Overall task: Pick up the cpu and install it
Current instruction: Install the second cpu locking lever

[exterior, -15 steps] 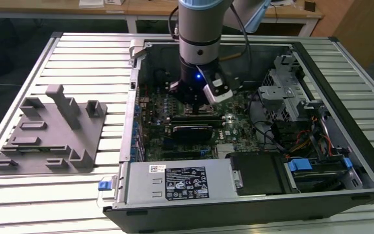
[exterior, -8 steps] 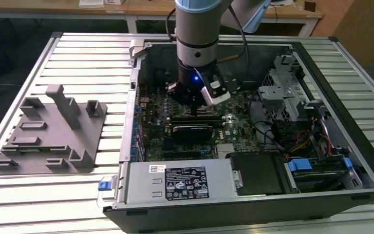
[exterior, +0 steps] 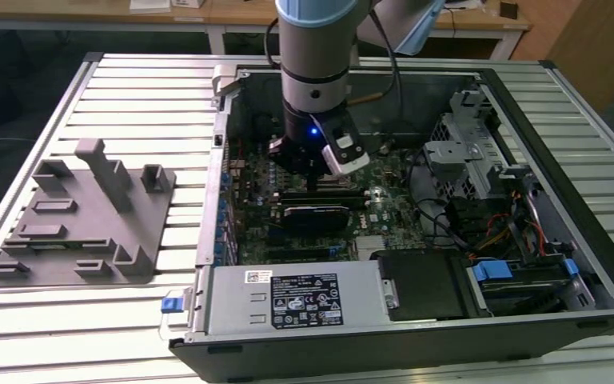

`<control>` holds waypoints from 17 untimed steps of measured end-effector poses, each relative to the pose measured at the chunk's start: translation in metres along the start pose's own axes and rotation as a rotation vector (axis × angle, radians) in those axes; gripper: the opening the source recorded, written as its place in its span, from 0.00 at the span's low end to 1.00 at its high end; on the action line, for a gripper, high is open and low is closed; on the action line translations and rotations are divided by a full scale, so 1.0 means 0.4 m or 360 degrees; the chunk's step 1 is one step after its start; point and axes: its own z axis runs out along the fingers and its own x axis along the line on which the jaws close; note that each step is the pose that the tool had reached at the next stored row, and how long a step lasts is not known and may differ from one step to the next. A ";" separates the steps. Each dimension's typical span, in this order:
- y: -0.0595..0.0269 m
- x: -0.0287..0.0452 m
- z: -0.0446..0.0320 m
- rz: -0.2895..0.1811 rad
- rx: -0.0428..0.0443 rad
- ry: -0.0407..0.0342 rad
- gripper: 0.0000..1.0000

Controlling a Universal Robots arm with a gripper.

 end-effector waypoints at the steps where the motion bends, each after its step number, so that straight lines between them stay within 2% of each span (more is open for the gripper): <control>1: 0.000 0.002 0.001 -0.0001 -0.0007 0.0000 0.11; 6: -0.006 0.010 0.008 -0.0006 -0.0057 0.0004 0.11; 10: -0.016 0.010 0.012 -0.0007 -0.0081 0.0006 0.11; 17: -0.034 0.012 0.019 -0.0007 -0.0136 0.0009 0.11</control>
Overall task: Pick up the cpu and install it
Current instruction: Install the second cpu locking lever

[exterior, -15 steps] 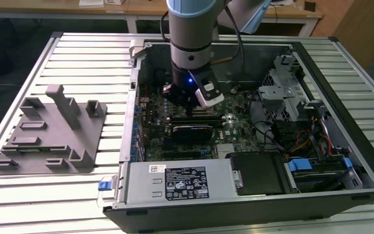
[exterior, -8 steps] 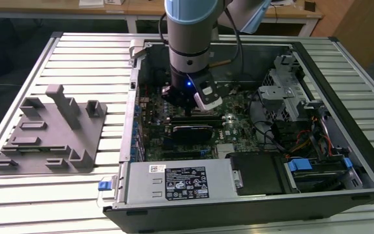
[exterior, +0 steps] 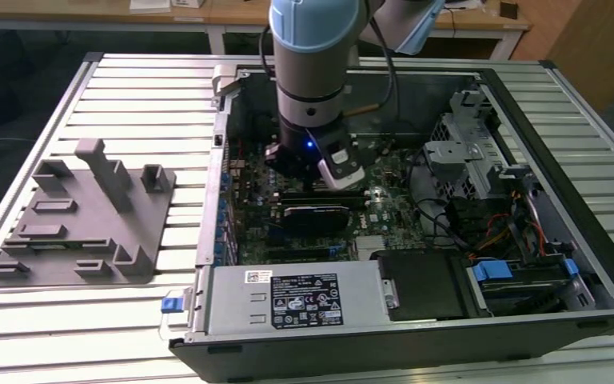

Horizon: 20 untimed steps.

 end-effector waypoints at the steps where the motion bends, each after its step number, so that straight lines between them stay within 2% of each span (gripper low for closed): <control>1: -0.002 0.001 0.000 0.0000 -0.0008 0.0001 0.11; 9: -0.014 0.016 0.008 0.0001 -0.0078 0.0005 0.11; 15: -0.015 0.017 0.017 0.0002 -0.0112 0.0007 0.11; 20: -0.015 0.017 0.021 0.0004 -0.0148 0.0009 0.11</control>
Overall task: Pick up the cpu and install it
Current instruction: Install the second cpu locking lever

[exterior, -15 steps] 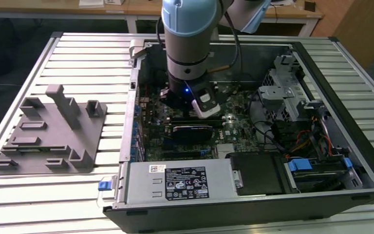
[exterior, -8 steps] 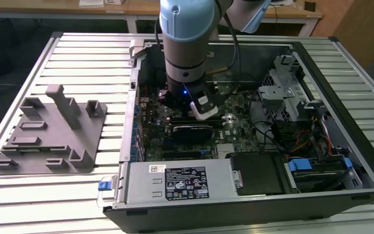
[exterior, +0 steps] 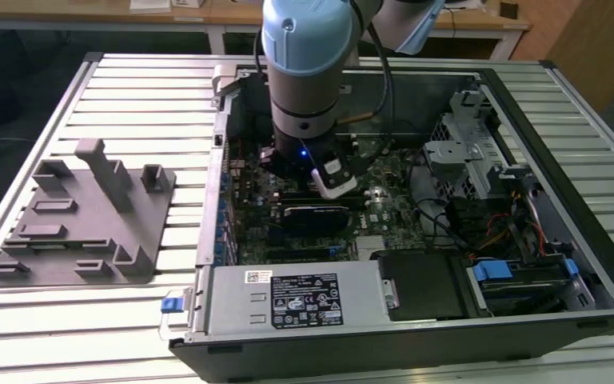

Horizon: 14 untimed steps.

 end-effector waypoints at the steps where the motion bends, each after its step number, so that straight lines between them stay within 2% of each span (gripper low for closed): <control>1: 0.000 0.000 0.001 0.0000 -0.0007 0.0000 0.11; 6: -0.001 0.003 0.005 0.0001 -0.0029 0.0002 0.11; 14: -0.004 0.010 0.010 0.0002 -0.0041 0.0002 0.11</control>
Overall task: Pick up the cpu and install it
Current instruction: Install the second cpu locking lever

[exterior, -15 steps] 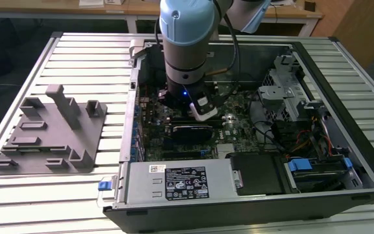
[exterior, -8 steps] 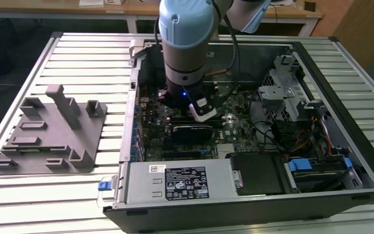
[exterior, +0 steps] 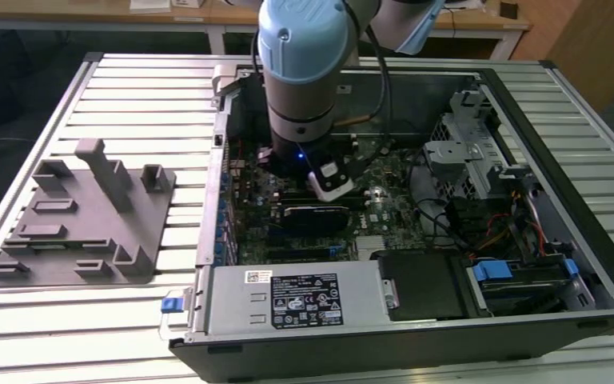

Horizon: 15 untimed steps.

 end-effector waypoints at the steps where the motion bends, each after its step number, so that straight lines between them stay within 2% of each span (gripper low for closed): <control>1: -0.001 0.001 0.000 0.0000 0.0000 0.0000 0.11; 15: -0.006 0.012 0.004 0.0000 -0.0002 0.0000 0.11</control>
